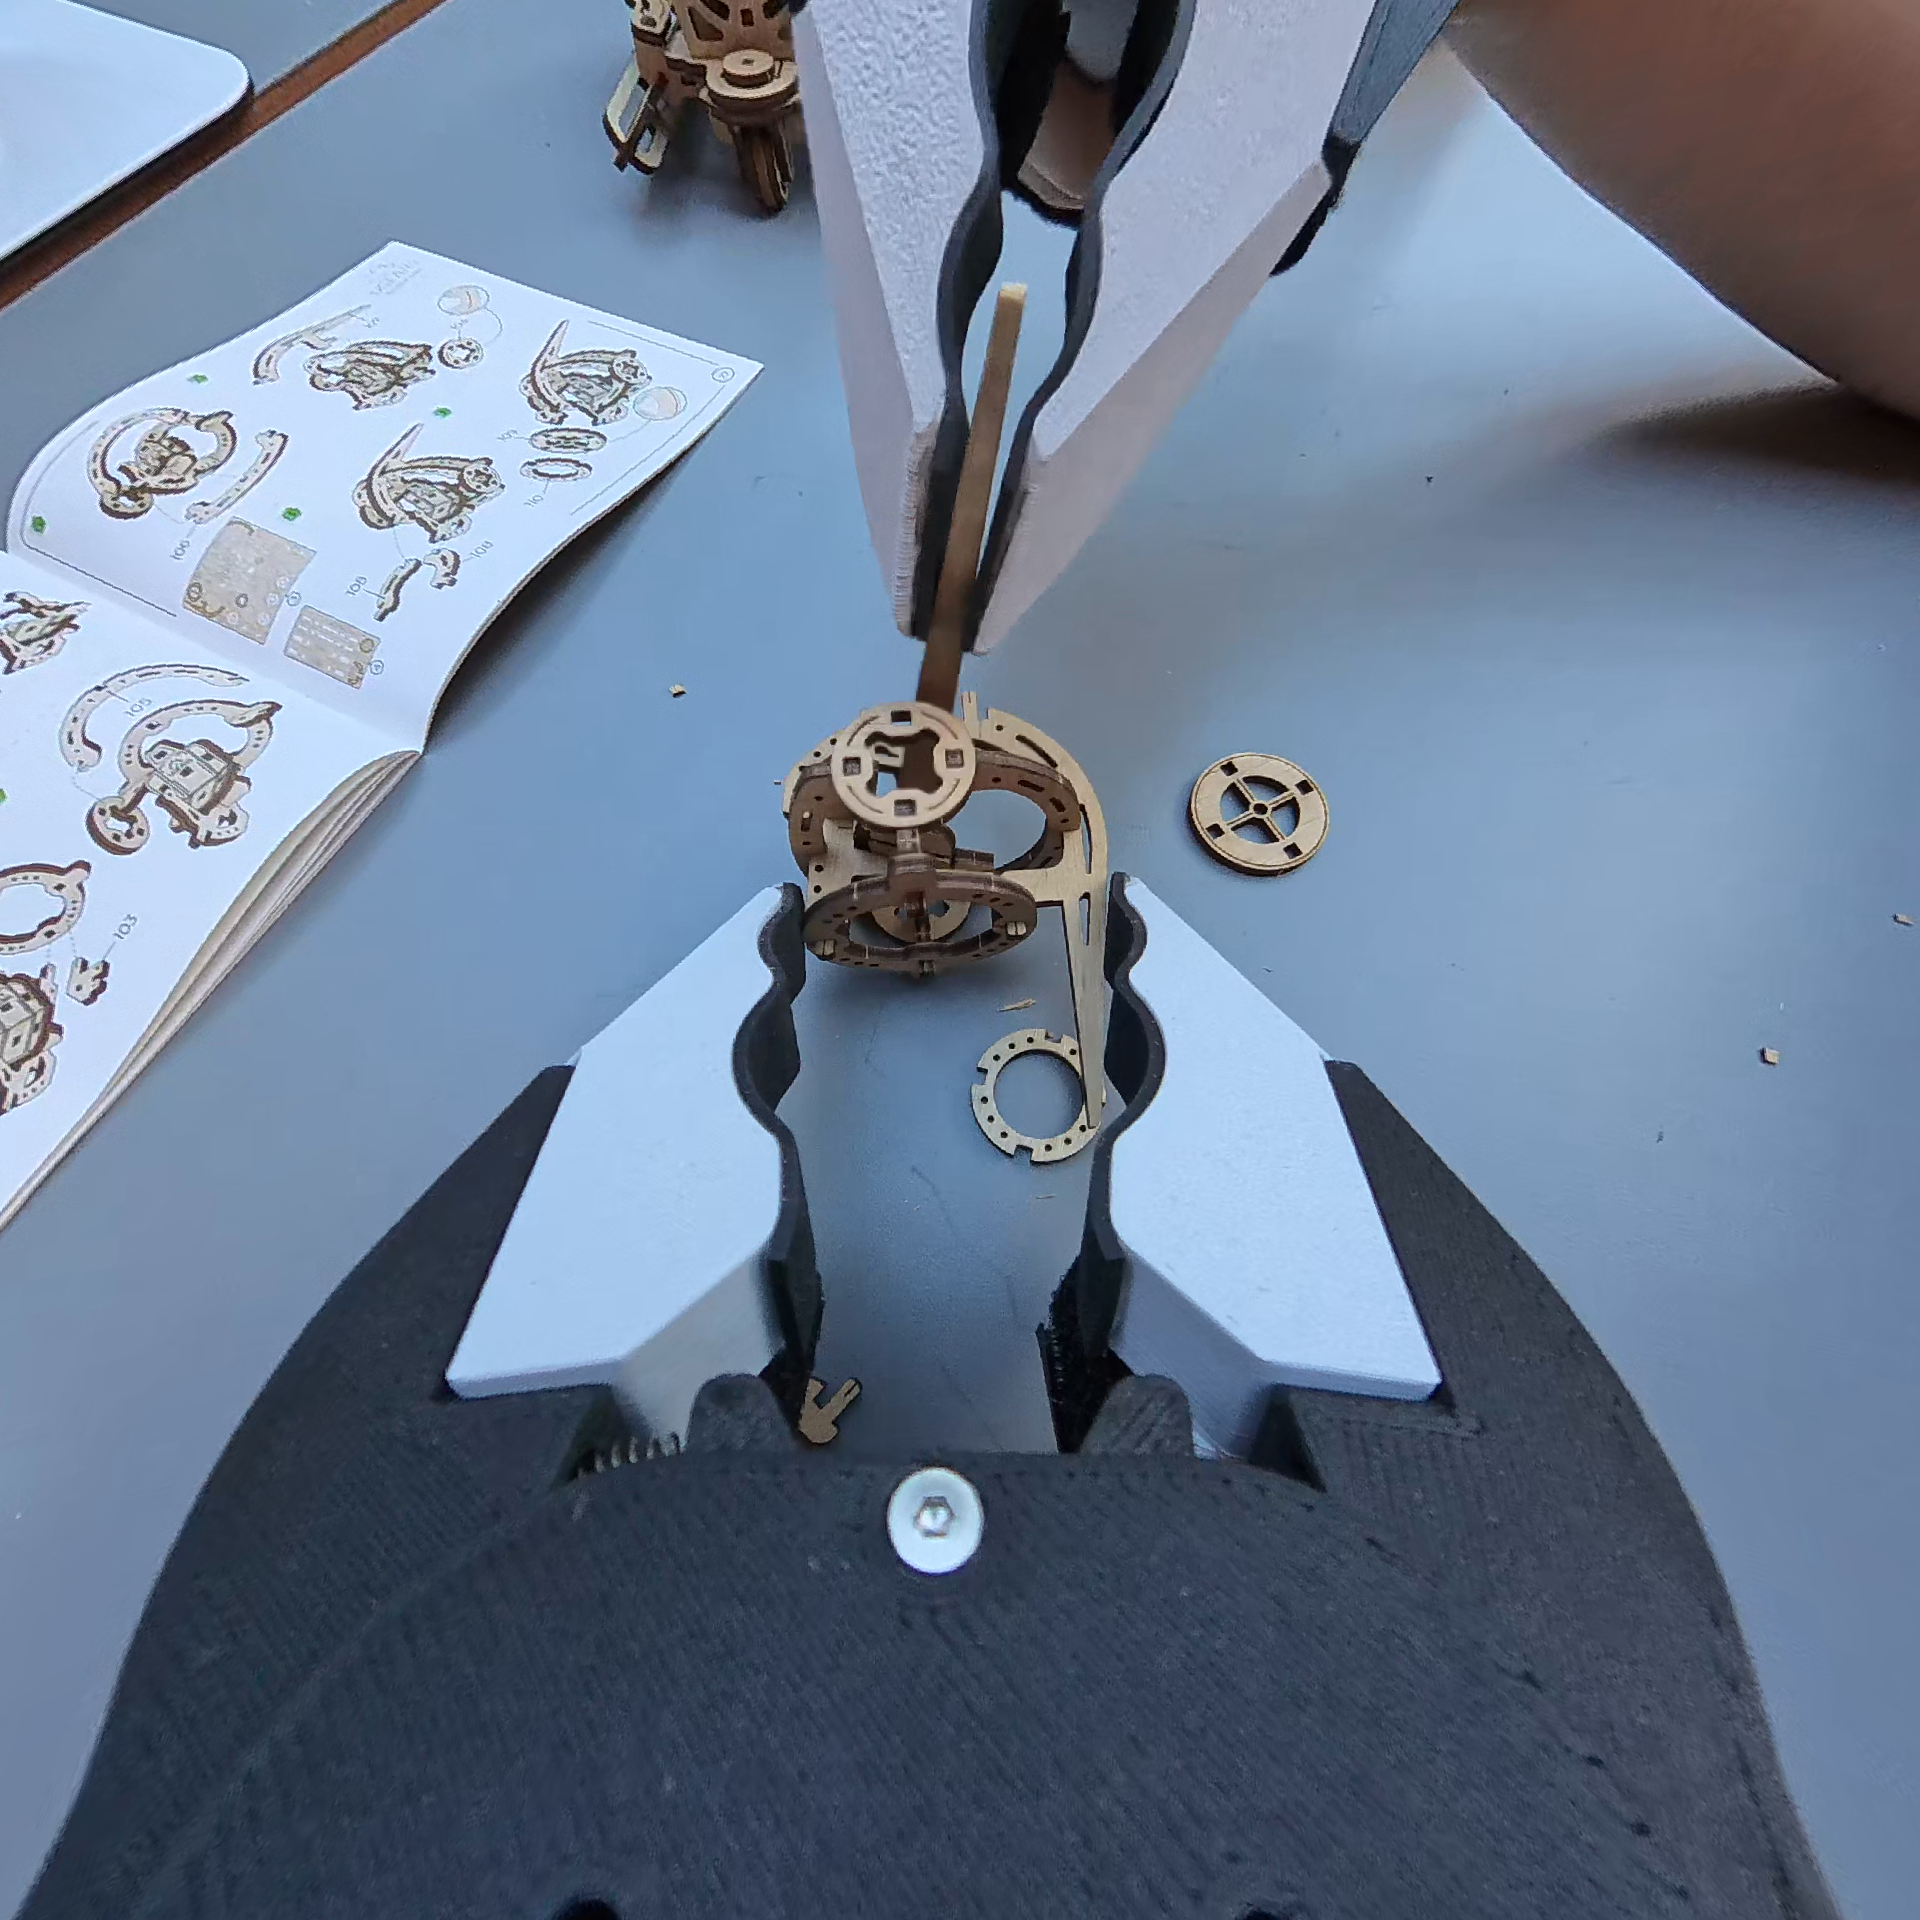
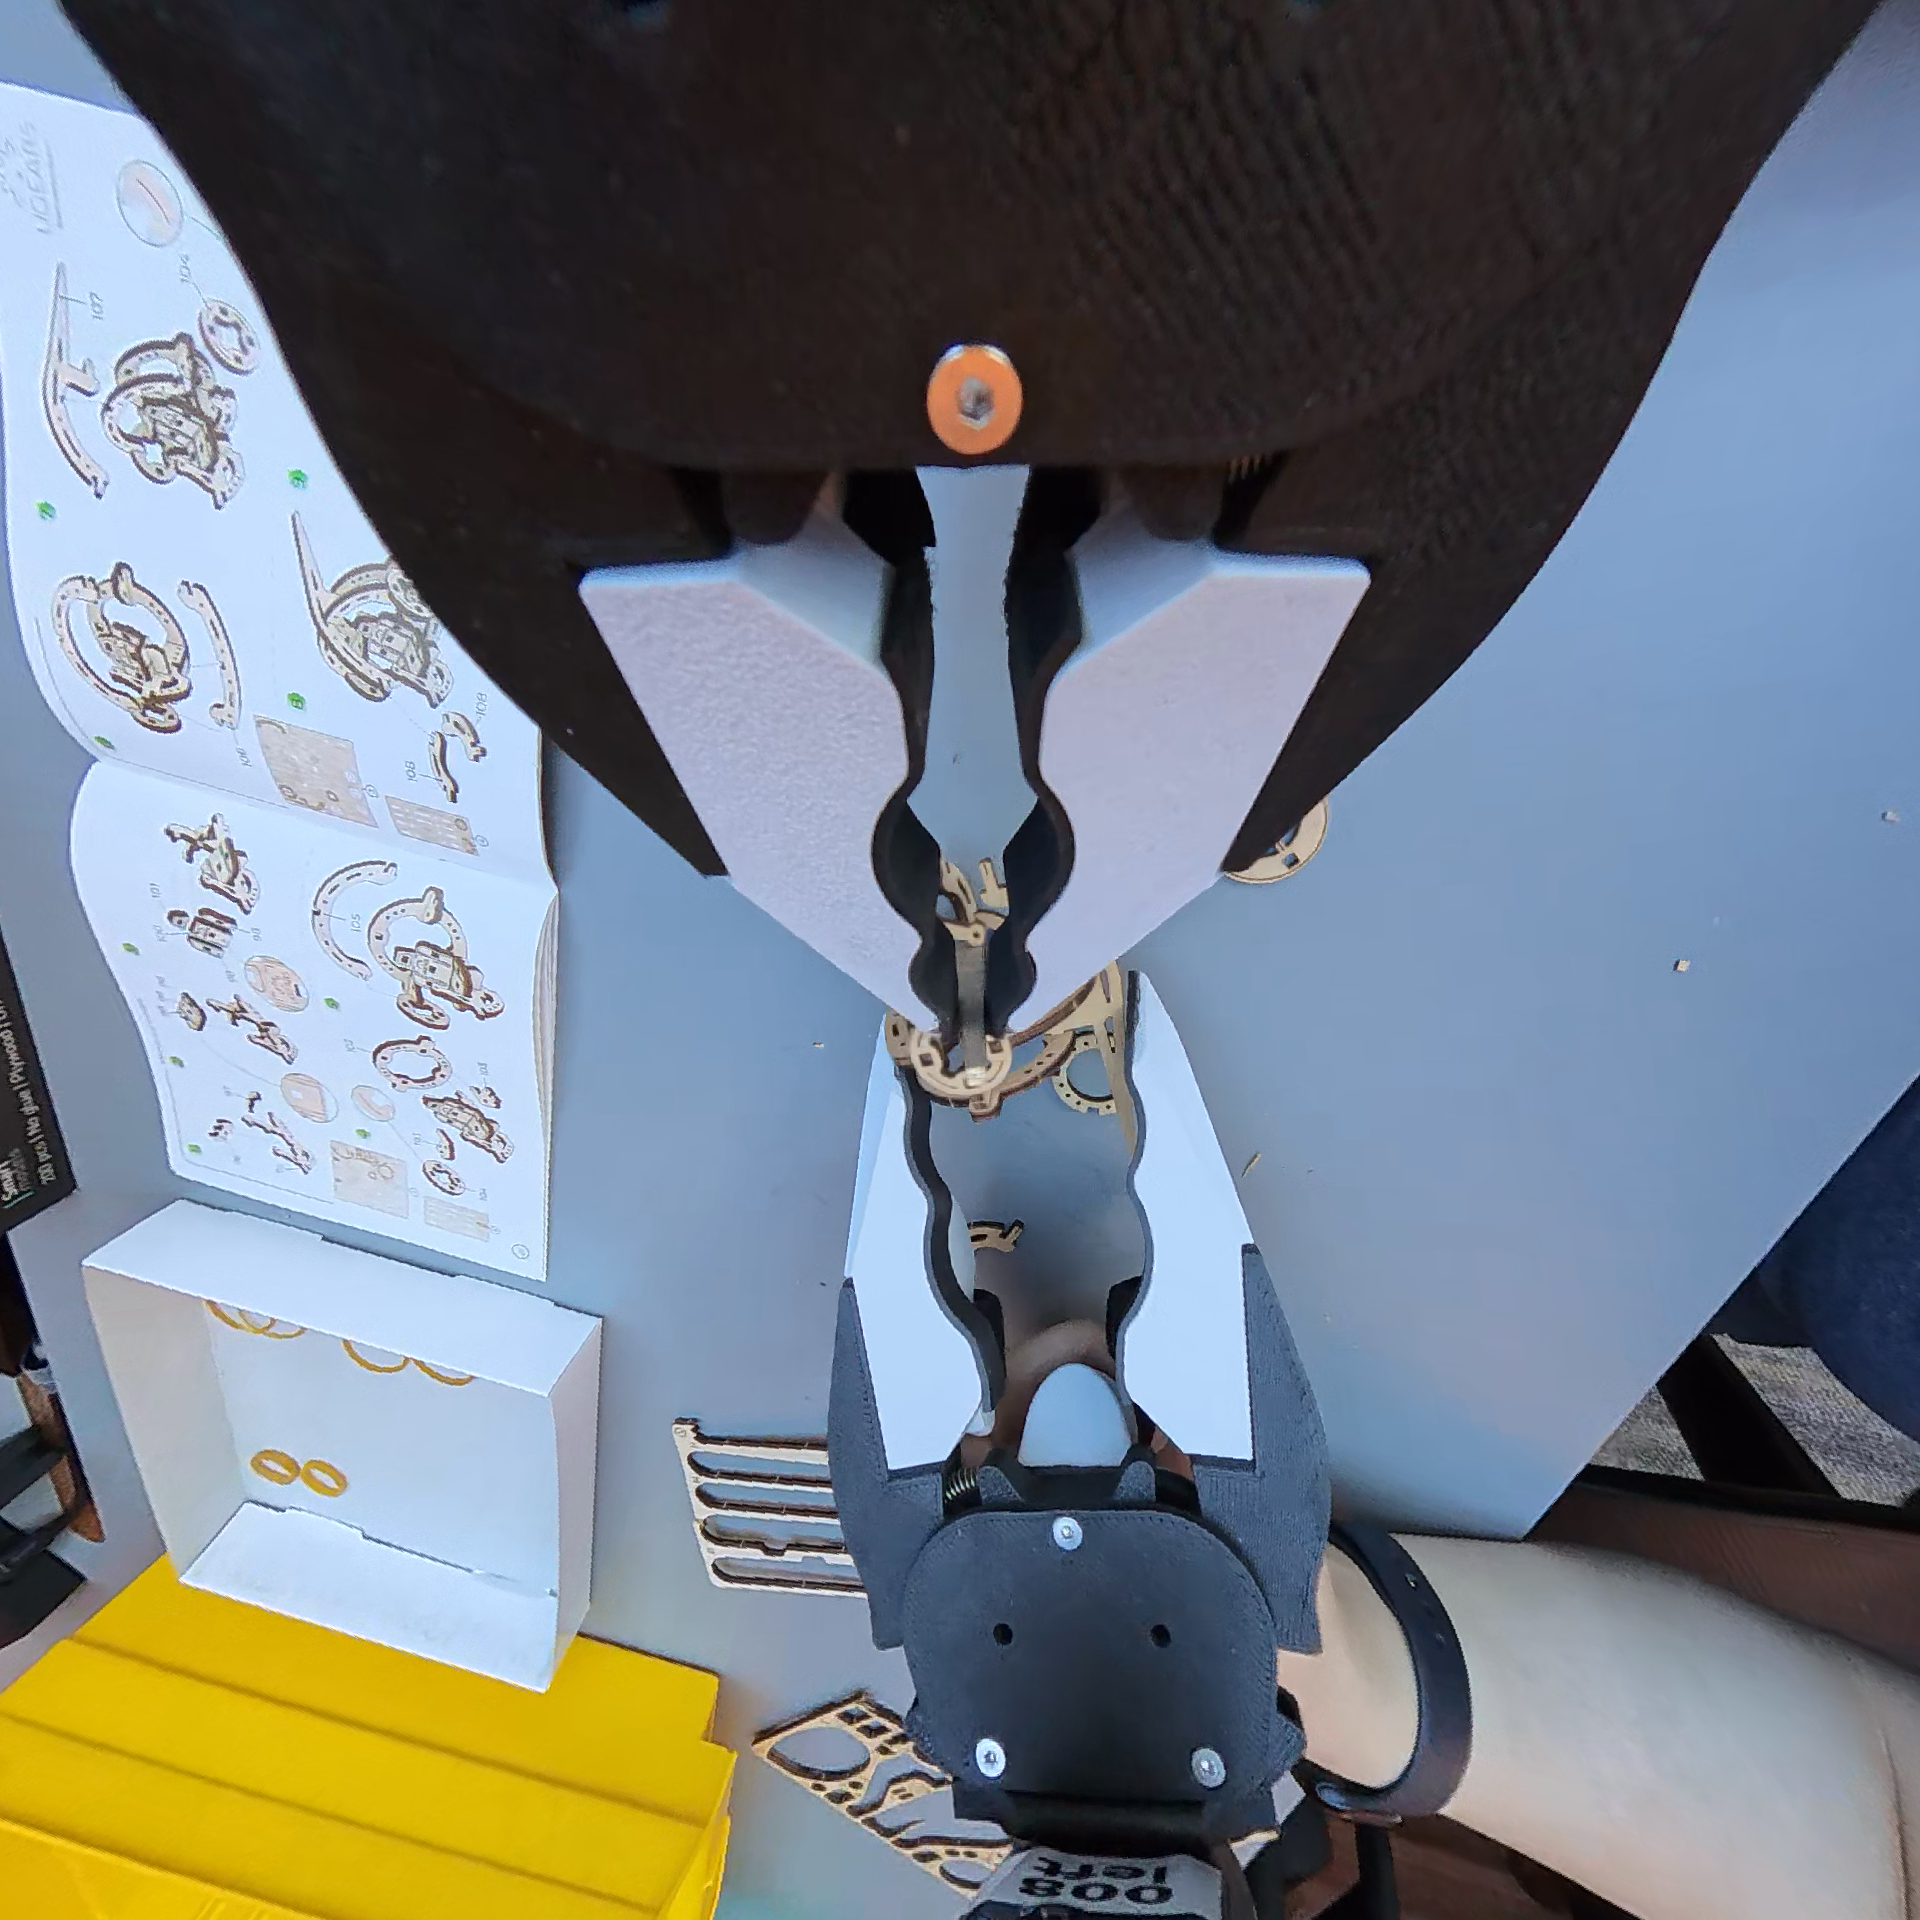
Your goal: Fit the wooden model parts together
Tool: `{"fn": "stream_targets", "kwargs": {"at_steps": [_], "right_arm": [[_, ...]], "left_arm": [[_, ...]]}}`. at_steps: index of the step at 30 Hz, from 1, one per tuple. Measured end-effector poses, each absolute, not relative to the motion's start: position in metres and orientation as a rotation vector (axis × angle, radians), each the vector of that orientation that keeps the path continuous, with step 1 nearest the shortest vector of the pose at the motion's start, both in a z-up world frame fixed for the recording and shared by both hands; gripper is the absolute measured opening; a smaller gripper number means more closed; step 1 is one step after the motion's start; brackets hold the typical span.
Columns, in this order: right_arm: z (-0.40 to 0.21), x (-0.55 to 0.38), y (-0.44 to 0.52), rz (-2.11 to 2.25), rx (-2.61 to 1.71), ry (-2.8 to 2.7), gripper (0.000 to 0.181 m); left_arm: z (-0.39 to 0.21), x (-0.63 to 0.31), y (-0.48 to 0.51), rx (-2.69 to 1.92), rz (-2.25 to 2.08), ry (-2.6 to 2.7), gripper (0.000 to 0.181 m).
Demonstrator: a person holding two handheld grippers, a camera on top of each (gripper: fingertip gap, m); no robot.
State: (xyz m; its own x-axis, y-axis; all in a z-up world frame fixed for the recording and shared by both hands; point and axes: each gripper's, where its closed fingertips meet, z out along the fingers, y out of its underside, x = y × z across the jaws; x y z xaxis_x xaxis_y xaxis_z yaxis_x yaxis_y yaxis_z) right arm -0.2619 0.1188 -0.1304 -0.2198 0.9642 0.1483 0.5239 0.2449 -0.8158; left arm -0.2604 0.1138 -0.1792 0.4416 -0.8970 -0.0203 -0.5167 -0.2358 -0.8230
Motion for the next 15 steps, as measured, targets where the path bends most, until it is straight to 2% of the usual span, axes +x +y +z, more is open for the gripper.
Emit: {"fn": "stream_targets", "kwargs": {"at_steps": [15], "right_arm": [[-0.1299, -0.2610, 0.1205, 0.766, -1.381, -1.877, 0.003]], "left_arm": [[-0.1788, -0.2594, 0.1139, -1.890, -0.614, 1.197, 0.057]]}}
